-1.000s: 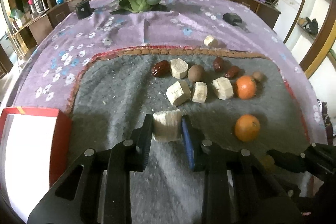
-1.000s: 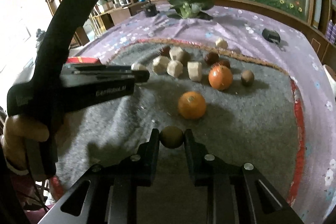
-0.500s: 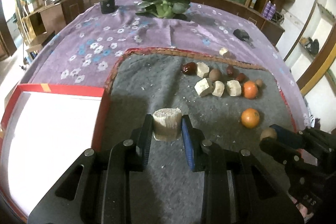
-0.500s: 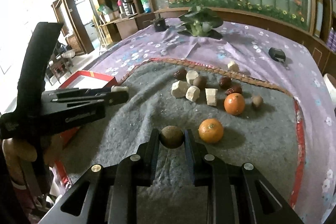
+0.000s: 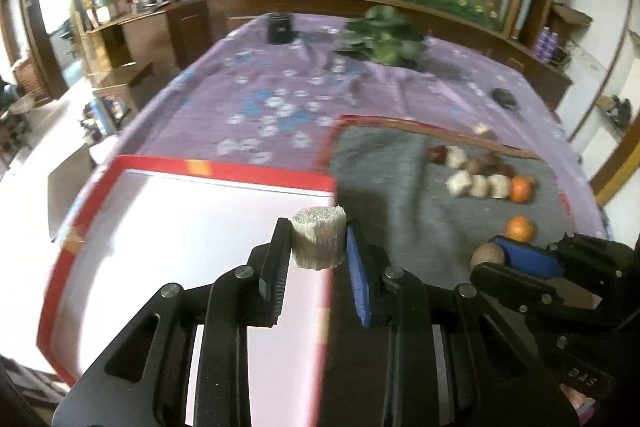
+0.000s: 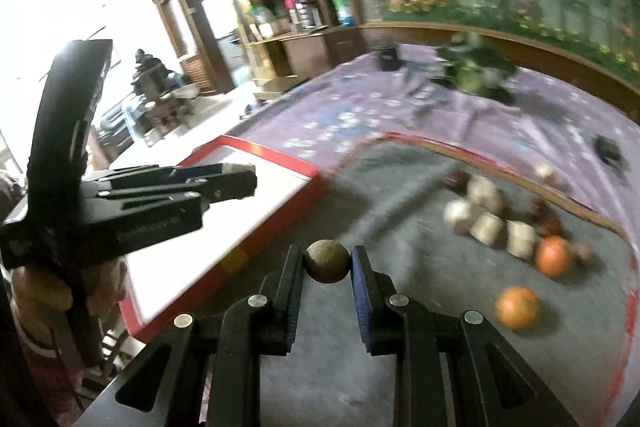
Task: Organize fruits
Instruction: 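Carry both items into the red-rimmed tray and open both grippers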
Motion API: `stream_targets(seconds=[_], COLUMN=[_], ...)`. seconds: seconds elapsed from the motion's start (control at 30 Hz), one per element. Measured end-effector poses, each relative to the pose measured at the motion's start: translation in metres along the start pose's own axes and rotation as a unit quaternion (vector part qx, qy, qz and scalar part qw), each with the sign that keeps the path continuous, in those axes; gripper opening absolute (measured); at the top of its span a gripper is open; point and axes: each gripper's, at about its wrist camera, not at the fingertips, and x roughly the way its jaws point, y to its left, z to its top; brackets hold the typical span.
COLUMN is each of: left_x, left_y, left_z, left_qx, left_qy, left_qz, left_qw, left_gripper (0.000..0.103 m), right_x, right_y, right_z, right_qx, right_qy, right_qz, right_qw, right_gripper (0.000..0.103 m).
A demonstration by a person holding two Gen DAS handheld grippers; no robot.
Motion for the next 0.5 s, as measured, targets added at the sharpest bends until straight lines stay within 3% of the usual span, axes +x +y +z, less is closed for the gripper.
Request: stream_targets(seconds=[0.2, 0.5], left_x=[0.017, 0.047], left_y=[0.037, 0.068], left_z=[0.0, 0.002], left_qx=[-0.025, -0.061], left_qy=[0.019, 0.05], left_qz=[0.029, 0.037], left_qw=[0.9991, 0.9962], left_gripper=[0.026, 0.026], right_x=[0.039, 0.096], right_y=[0.032, 0.055], right_z=[0.023, 0.049], right_qx=[-0.022, -0.044], right_qy=[0.008, 0.034], right_qz=[0.037, 0.065], right_qw=[0.999, 0.996], right_gripper=[0.023, 0.023])
